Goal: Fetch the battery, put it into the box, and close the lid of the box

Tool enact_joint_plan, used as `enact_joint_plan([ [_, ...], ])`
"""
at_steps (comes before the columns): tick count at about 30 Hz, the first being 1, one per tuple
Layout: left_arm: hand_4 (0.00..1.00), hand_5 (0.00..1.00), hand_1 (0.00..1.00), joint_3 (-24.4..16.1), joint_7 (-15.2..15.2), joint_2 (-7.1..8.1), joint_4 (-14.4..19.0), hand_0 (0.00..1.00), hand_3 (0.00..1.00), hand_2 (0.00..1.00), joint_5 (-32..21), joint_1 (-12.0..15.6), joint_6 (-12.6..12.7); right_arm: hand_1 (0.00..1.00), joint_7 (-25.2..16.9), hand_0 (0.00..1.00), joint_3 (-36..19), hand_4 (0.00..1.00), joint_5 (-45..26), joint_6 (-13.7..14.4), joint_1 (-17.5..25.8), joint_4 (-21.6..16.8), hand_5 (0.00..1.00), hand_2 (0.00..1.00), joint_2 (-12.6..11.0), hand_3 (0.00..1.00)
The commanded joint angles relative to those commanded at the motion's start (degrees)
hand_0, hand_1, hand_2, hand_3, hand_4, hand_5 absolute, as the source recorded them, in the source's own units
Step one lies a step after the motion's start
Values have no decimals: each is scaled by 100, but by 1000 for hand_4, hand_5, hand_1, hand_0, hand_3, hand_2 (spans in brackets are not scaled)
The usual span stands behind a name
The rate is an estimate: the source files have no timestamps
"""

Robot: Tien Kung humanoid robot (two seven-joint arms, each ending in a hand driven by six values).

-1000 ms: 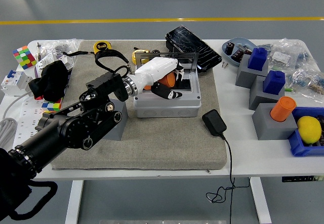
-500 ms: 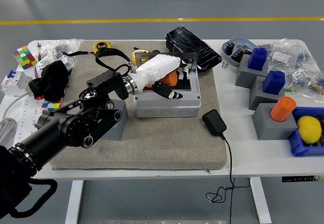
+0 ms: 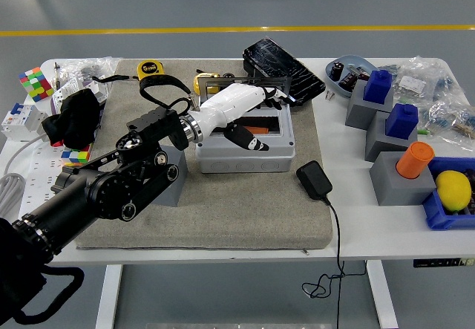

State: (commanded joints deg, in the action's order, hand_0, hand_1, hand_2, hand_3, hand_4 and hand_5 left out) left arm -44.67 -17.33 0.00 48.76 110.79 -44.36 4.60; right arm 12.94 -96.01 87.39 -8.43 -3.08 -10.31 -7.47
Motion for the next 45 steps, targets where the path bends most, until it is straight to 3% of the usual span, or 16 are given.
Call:
enact_joint_plan([
  [10, 998, 140, 629, -520, 32, 0, 623, 479, 764, 666, -32, 215, 39, 764, 2, 823, -14, 998, 9, -9, 23, 0, 604, 776, 13, 796],
  [11, 998, 215, 709, -604, 32, 0, 623, 650, 772, 708, -52, 220, 14, 763, 2, 821, -11, 998, 9, -11, 24, 0, 603, 773, 13, 795],
  [16, 998, 215, 709, -951, 63, 0, 539, 650, 772, 708, -21, 237, -51, 763, -10, 821, 20, 998, -34, -10, 15, 0, 603, 773, 14, 795],
  [17, 998, 237, 780, -1005, 72, 0, 528, 755, 793, 779, 9, 245, -58, 762, -7, 822, 20, 998, -37, -12, 15, 0, 603, 775, 14, 795],
  [29, 998, 245, 772, -1148, 328, 0, 338, 722, 791, 772, 128, 321, -165, 761, -6, 822, 44, 998, -67, -14, 11, 0, 602, 773, 6, 794],
  [34, 998, 245, 772, -1023, 485, 0, 483, 722, 791, 772, 72, 392, -224, 761, 4, 822, 0, 998, -14, -19, 27, 0, 602, 773, 7, 794],
  [35, 998, 239, 745, -1011, 508, 0, 510, 673, 788, 750, 71, 404, -233, 761, 8, 821, -30, 998, 15, -20, 28, 0, 602, 772, 10, 794],
  [37, 998, 239, 745, -996, 535, 0, 560, 673, 788, 750, 67, 437, -245, 761, 6, 821, -65, 998, 31, -17, 33, 0, 602, 772, 16, 794],
  [45, 998, 252, 720, -815, 704, 0, 1092, 639, 786, 738, -118, 741, -282, 761, -13, 821, -44, 998, 26, -20, 47, 0, 601, 773, 28, 793],
])
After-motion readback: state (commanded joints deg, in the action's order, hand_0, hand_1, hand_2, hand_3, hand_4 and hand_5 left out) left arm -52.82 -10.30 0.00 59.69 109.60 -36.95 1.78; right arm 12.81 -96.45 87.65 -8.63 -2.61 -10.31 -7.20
